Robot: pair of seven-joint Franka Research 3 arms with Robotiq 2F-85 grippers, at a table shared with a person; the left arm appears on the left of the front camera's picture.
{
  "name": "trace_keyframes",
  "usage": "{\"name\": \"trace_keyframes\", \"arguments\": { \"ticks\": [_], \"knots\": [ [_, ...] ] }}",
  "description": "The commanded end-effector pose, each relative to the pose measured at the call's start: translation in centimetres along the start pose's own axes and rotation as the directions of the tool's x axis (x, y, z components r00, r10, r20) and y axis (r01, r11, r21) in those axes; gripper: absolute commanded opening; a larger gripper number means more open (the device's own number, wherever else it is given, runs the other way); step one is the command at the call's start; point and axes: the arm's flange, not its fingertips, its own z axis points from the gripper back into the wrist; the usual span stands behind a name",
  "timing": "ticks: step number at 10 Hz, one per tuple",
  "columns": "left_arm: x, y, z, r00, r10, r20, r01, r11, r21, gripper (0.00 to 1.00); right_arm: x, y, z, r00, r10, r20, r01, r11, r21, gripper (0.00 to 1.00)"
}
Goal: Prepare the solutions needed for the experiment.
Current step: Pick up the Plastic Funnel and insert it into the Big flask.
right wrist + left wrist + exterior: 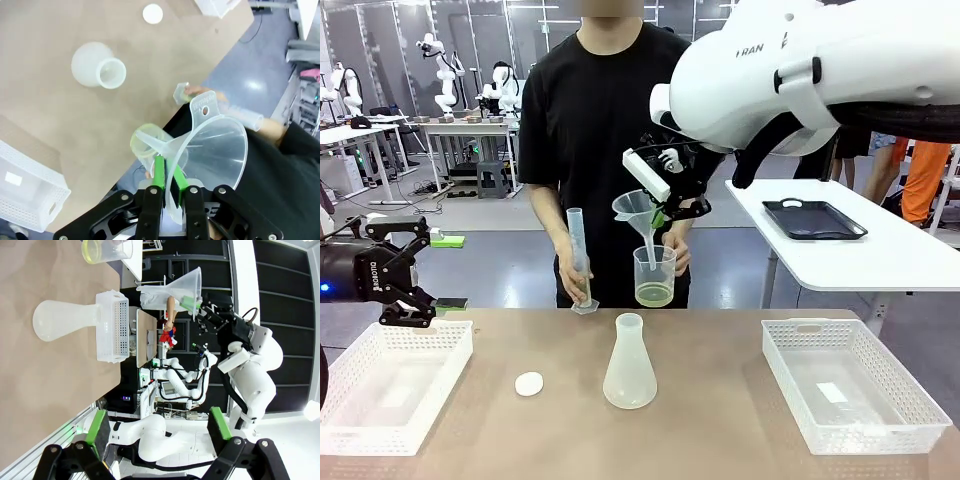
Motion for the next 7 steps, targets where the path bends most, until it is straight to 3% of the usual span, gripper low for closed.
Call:
{"name": "trace_keyframes", "arguments": {
  "ticks": [1,2,5,6,7],
  "knots": [
    [-0.1,-0.3,-0.1,1.0,0.009,0.0,-0.009,1.0,-0.019,1.0,-1.0,2.3,0.6,0.997,0.045,0.063,-0.043,0.999,-0.025,0.06],
    [-0.1,-0.3,-0.1,1.0,0.009,0.0,-0.009,1.0,-0.019,1.0,0.0,0.0,0.0,1.0,0.0,0.0,0.0,1.0,0.0,0.06],
    [-0.1,-0.3,-0.1,1.0,0.009,0.0,-0.009,1.0,-0.019,1.0,0.0,0.0,0.0,1.0,0.0,0.0,0.0,1.0,0.0,0.06],
    [-0.1,-0.3,-0.1,1.0,0.009,0.0,-0.009,1.0,-0.019,1.0,0.0,0.5,0.2,1.0,0.021,0.019,-0.021,1.0,-0.005,0.06],
    [-0.1,-0.3,-0.1,1.0,0.009,0.0,-0.009,1.0,-0.019,1.0,1.1,0.9,-0.2,0.99,0.093,0.108,-0.087,0.995,-0.055,0.06]
  ]
}}
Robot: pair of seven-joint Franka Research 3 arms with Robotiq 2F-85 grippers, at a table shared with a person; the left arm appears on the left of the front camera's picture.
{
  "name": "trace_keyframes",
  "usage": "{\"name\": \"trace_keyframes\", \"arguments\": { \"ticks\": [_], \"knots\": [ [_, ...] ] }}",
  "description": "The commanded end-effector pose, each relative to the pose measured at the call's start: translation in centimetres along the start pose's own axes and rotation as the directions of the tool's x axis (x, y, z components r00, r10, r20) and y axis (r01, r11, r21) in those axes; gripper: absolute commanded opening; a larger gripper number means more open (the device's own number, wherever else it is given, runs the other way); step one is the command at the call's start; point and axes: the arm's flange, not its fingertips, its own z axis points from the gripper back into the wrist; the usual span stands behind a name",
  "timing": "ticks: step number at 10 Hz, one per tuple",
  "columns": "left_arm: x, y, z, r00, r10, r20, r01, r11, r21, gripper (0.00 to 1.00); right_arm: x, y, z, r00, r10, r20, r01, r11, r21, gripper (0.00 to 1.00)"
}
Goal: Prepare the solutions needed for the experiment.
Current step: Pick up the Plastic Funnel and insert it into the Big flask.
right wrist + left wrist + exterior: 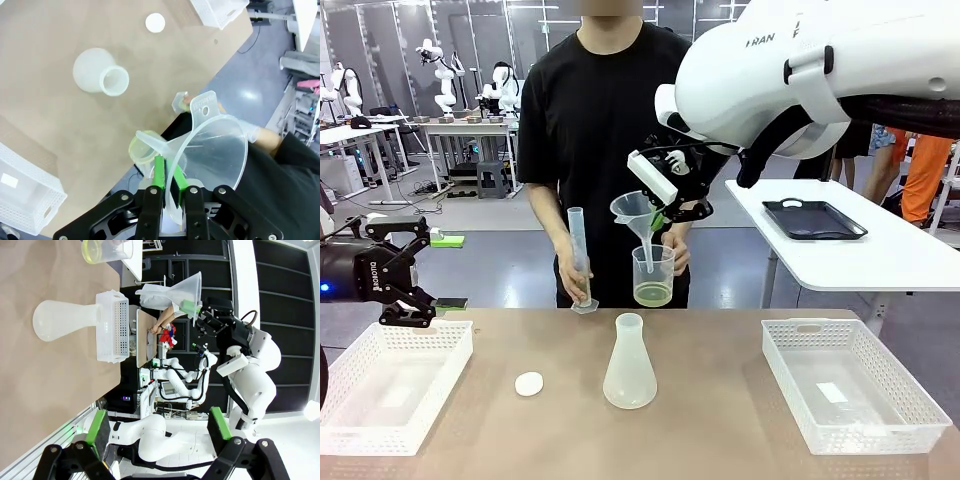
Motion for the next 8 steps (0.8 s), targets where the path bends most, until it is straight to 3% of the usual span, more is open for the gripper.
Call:
{"name": "trace_keyframes", "arguments": {
  "ticks": [1,4,8],
  "knots": [
    [-0.1,-0.3,-0.1,1.0,0.009,0.0,-0.009,1.0,-0.019,1.0,1.7,0.8,-0.1,0.992,0.081,0.094,-0.073,0.994,-0.079,0.06],
    [-0.1,-0.3,-0.1,1.0,0.009,0.0,-0.009,1.0,-0.019,1.0,4.2,1.9,0.0,0.984,0.135,0.12,-0.122,0.987,-0.104,0.06],
    [-0.1,-0.3,-0.1,1.0,0.009,0.0,-0.009,1.0,-0.019,1.0,3.9,3.6,-0.8,0.984,0.119,0.137,-0.112,0.992,-0.053,0.06]
  ]
}}
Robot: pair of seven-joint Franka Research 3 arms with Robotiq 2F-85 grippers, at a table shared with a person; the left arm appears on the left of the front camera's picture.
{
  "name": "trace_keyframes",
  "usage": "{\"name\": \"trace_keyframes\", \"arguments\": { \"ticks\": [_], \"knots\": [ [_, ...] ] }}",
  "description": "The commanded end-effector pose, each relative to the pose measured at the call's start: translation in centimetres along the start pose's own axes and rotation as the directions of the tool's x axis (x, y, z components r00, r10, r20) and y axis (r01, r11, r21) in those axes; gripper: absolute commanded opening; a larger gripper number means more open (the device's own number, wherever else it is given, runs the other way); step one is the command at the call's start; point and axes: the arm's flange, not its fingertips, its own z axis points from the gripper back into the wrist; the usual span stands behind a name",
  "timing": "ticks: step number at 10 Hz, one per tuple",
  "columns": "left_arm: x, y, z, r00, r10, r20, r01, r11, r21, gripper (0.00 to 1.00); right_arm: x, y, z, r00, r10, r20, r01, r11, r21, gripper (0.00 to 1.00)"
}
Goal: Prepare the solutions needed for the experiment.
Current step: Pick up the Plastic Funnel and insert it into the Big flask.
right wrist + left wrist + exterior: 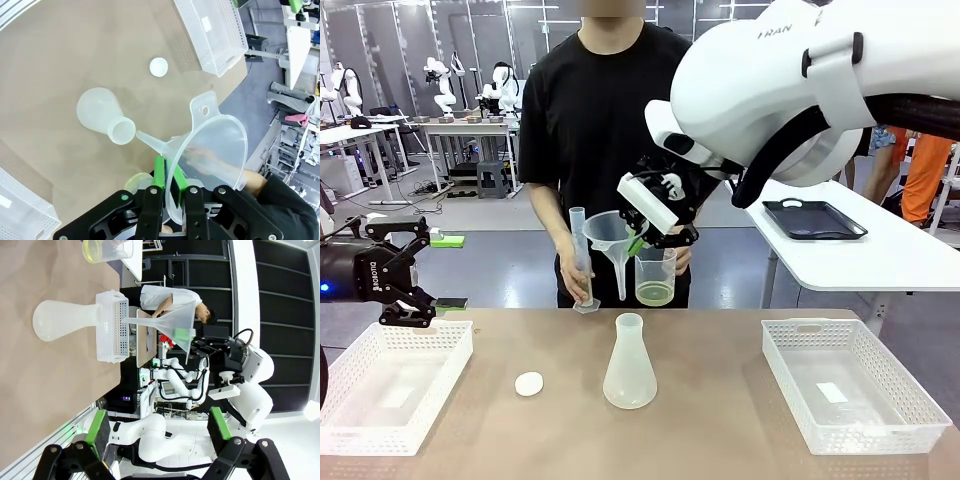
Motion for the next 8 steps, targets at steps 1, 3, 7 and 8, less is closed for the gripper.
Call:
{"name": "trace_keyframes", "arguments": {
  "ticks": [1,3,7,8],
  "knots": [
    [-0.1,-0.3,-0.1,1.0,0.009,0.0,-0.009,1.0,-0.019,1.0,-0.5,0.9,-0.2,1.0,0.012,0.018,-0.012,1.0,-0.017,0.06],
    [-0.1,-0.3,-0.1,1.0,0.009,0.0,-0.009,1.0,-0.019,1.0,-1.1,1.4,-0.9,0.999,-0.01,0.032,0.011,1.0,-0.02,0.06],
    [-0.1,-0.3,-0.1,1.0,0.009,0.0,-0.009,1.0,-0.019,1.0,-1.8,2.5,-2.2,0.997,-0.053,0.063,0.054,0.999,-0.008,0.06],
    [-0.1,-0.3,-0.1,1.0,0.009,0.0,-0.009,1.0,-0.019,1.0,-1.9,2.7,-2.7,0.996,-0.061,0.069,0.062,0.998,-0.006,0.06]
  ]
}}
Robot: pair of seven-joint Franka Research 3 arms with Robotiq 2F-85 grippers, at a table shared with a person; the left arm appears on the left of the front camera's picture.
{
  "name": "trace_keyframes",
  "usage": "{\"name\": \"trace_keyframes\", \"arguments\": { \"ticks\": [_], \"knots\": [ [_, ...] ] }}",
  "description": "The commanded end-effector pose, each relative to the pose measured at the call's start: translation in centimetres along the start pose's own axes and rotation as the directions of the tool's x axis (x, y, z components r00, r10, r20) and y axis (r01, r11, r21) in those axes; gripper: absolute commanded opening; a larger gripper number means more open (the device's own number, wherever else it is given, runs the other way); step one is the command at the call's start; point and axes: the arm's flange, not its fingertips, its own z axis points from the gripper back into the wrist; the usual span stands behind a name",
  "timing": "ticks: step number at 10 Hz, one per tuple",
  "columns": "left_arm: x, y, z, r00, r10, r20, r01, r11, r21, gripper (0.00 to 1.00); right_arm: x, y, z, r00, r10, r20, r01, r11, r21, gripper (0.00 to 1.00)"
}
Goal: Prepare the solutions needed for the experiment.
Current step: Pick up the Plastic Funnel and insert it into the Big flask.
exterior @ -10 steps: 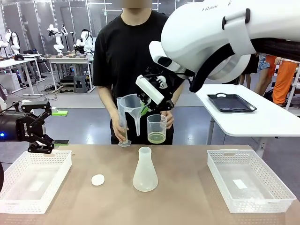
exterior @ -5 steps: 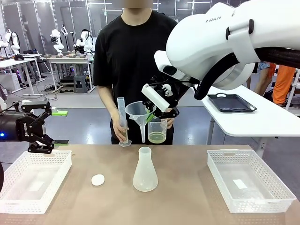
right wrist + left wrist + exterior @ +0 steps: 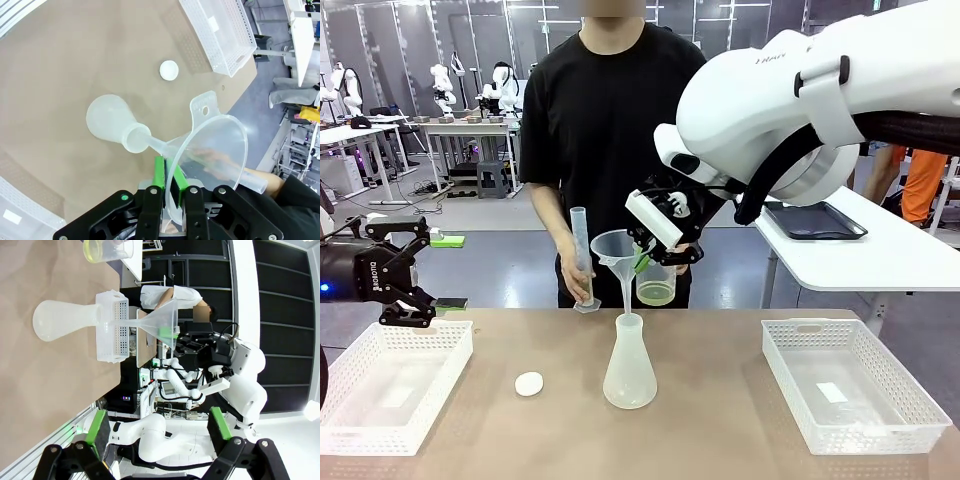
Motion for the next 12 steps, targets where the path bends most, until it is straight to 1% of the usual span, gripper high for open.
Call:
{"name": "trace_keyframes", "arguments": {
  "ticks": [1,6,8,9,10,12],
  "knots": [
    [-0.1,-0.3,-0.1,1.0,0.009,0.0,-0.009,1.0,-0.019,1.0,-0.8,1.0,-1.0,0.999,0.014,0.031,-0.013,0.999,-0.03,0.06],
    [-0.1,-0.3,-0.1,1.0,0.009,0.0,-0.009,1.0,-0.019,1.0,-2.1,1.8,-3.2,0.999,0.003,0.054,-0.001,0.999,-0.037,0.06],
    [-0.1,-0.3,-0.1,1.0,0.009,0.0,-0.009,1.0,-0.019,1.0,-2.4,1.9,-3.4,0.998,-0.009,0.065,0.012,0.999,-0.047,0.06],
    [-0.1,-0.3,-0.1,1.0,0.009,0.0,-0.009,1.0,-0.019,1.0,-2.0,1.7,-2.8,0.998,0.005,0.058,-0.002,0.999,-0.055,0.06],
    [-0.1,-0.3,-0.1,1.0,0.009,0.0,-0.009,1.0,-0.019,1.0,-2.0,1.7,-2.6,0.998,0.003,0.055,-0.001,0.999,-0.048,0.06],
    [-0.1,-0.3,-0.1,1.0,0.009,0.0,-0.009,1.0,-0.019,1.0,-2.5,2.0,-3.5,0.997,-0.02,0.073,0.022,0.999,-0.026,0.06]
  ]
}}
